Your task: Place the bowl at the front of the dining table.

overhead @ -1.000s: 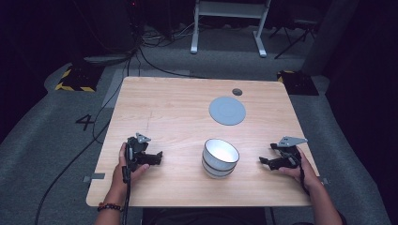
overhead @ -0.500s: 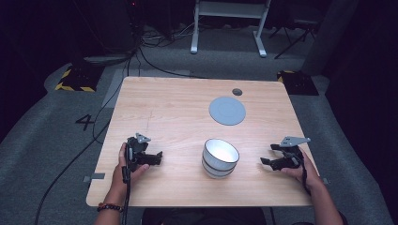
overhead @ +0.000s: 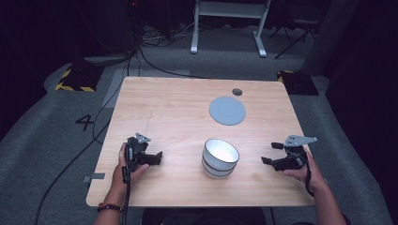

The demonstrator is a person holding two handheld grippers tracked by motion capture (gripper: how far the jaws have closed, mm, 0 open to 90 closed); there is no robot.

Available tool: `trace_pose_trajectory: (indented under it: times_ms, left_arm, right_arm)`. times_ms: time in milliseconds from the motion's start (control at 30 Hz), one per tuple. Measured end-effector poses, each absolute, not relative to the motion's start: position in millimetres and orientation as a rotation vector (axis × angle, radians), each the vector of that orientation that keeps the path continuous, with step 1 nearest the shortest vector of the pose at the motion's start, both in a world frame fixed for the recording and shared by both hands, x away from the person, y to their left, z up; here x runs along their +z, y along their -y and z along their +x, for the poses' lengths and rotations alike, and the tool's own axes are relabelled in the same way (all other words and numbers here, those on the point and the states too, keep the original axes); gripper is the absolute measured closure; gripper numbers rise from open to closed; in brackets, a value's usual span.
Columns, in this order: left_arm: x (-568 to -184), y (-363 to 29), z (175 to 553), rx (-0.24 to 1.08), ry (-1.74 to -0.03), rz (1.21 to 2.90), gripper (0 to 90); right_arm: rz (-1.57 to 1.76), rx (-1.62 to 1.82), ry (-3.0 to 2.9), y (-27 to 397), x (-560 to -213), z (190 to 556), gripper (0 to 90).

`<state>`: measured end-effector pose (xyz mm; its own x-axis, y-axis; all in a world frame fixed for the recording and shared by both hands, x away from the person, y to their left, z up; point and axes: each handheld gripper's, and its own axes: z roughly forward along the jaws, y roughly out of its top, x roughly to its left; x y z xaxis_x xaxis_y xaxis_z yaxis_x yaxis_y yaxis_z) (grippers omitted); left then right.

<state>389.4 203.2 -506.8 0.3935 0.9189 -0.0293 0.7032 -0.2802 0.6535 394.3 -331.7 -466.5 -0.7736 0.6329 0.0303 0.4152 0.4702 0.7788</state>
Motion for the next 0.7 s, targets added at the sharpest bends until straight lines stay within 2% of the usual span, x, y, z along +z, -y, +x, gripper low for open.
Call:
trace_pose_trajectory:
  times_ms: [700]
  left_arm:
    - [-506.8, -203.2, 389.4, 0.480, -1.383, 2.070, 0.1]
  right_arm:
    - [0.803, 1.205, -2.456, 314.9, -458.3, 389.5, 19.4]
